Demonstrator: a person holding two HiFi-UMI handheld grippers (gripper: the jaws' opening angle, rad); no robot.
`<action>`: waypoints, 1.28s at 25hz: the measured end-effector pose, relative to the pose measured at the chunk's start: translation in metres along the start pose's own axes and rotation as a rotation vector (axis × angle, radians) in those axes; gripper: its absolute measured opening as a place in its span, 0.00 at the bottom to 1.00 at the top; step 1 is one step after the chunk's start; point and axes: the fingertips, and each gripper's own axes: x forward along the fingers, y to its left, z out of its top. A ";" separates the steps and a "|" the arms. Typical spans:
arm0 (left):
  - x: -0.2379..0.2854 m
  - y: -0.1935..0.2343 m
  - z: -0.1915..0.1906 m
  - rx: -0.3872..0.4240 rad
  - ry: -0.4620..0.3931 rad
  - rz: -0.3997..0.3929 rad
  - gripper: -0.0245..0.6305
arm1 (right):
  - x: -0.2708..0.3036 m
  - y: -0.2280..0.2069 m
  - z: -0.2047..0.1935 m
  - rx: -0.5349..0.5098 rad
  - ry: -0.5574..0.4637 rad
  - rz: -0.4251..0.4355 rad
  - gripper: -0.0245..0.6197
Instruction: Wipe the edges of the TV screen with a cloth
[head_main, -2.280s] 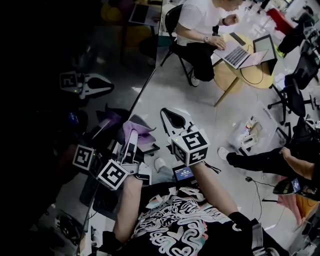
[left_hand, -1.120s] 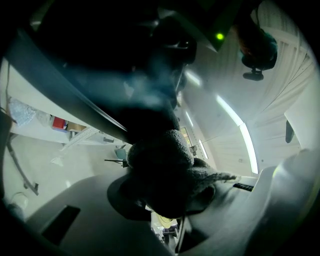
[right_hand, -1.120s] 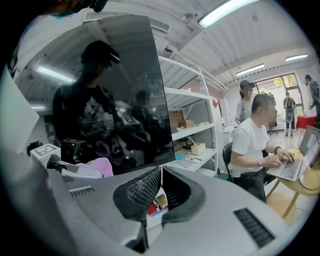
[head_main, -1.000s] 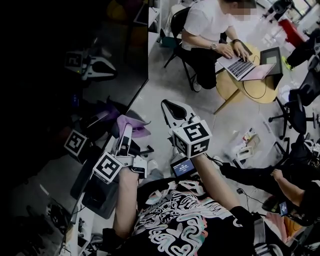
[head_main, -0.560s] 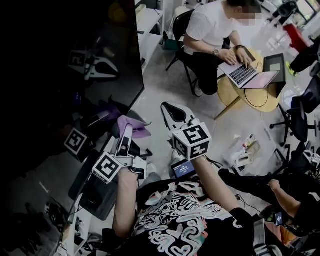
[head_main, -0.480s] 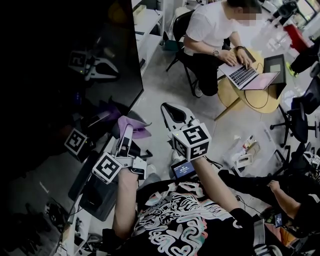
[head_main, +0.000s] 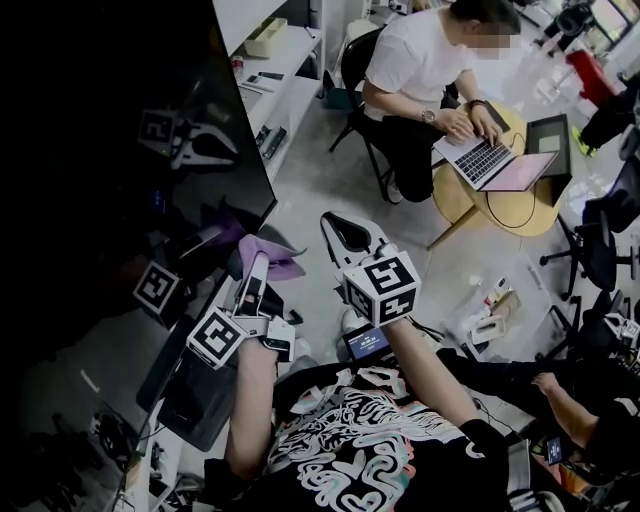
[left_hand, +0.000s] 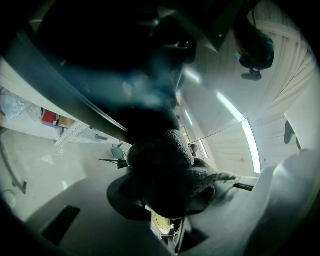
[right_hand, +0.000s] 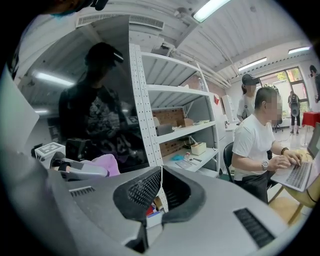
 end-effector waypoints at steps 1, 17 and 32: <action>0.005 -0.001 -0.001 -0.010 0.000 -0.004 0.21 | 0.001 -0.003 0.000 0.003 0.002 0.000 0.09; 0.057 -0.020 -0.018 0.007 0.012 -0.042 0.21 | 0.000 -0.041 0.011 0.013 0.000 0.052 0.09; 0.059 -0.013 -0.050 0.518 0.031 0.105 0.20 | -0.026 -0.055 -0.002 -0.051 -0.002 0.139 0.09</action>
